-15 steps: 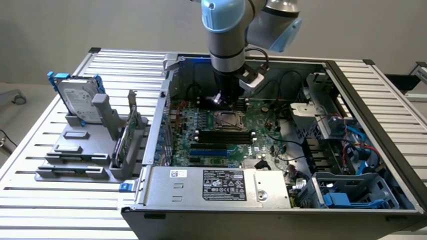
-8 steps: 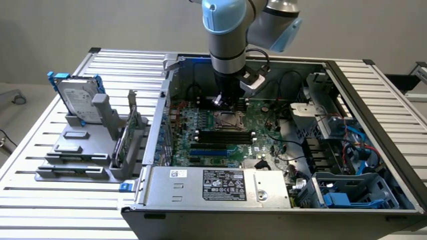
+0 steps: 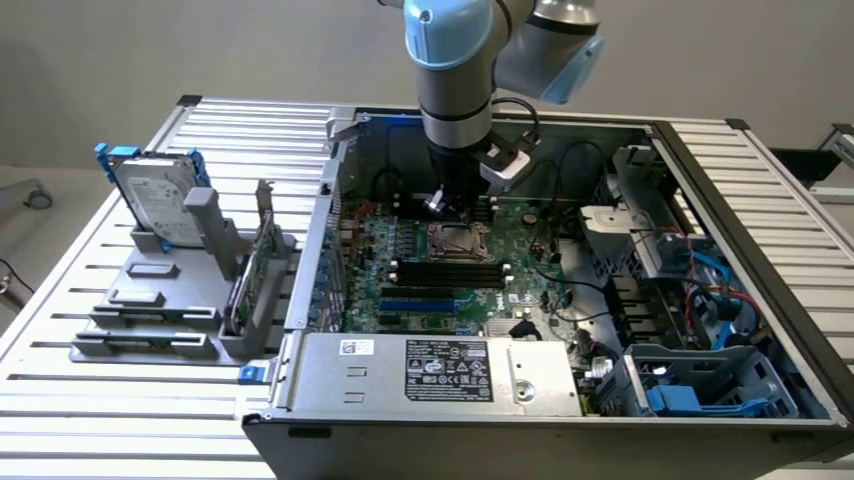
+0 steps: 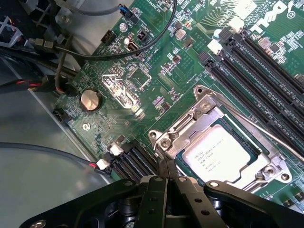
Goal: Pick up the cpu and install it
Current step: 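Install the first cpu locking lever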
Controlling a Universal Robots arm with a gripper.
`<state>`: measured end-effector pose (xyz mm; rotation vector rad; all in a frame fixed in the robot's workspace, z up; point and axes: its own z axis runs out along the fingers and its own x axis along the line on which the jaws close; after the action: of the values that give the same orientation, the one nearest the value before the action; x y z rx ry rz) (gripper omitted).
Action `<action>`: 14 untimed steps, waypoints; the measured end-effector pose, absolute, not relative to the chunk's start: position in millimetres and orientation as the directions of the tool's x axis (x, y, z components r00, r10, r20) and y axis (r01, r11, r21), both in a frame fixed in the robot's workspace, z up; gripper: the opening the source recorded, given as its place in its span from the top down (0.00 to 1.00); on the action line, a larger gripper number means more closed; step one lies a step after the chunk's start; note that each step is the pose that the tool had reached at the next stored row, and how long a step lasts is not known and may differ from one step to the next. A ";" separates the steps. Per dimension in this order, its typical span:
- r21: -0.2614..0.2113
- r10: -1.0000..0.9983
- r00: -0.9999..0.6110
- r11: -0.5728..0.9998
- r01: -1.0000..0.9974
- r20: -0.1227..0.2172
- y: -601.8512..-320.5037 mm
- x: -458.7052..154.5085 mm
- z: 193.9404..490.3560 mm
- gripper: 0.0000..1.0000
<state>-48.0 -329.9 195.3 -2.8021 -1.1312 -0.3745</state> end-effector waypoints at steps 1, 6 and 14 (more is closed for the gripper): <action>0.002 0.670 0.694 -0.720 0.694 0.262 -329.9 -48.0 195.2 0.89; 0.002 0.670 0.694 -0.720 0.694 0.262 -329.7 -48.0 195.0 0.89; 0.002 0.670 0.694 -0.720 0.694 0.262 -328.9 -48.0 194.7 0.89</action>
<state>-48.0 -328.9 194.7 -2.8019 -1.1312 -0.3746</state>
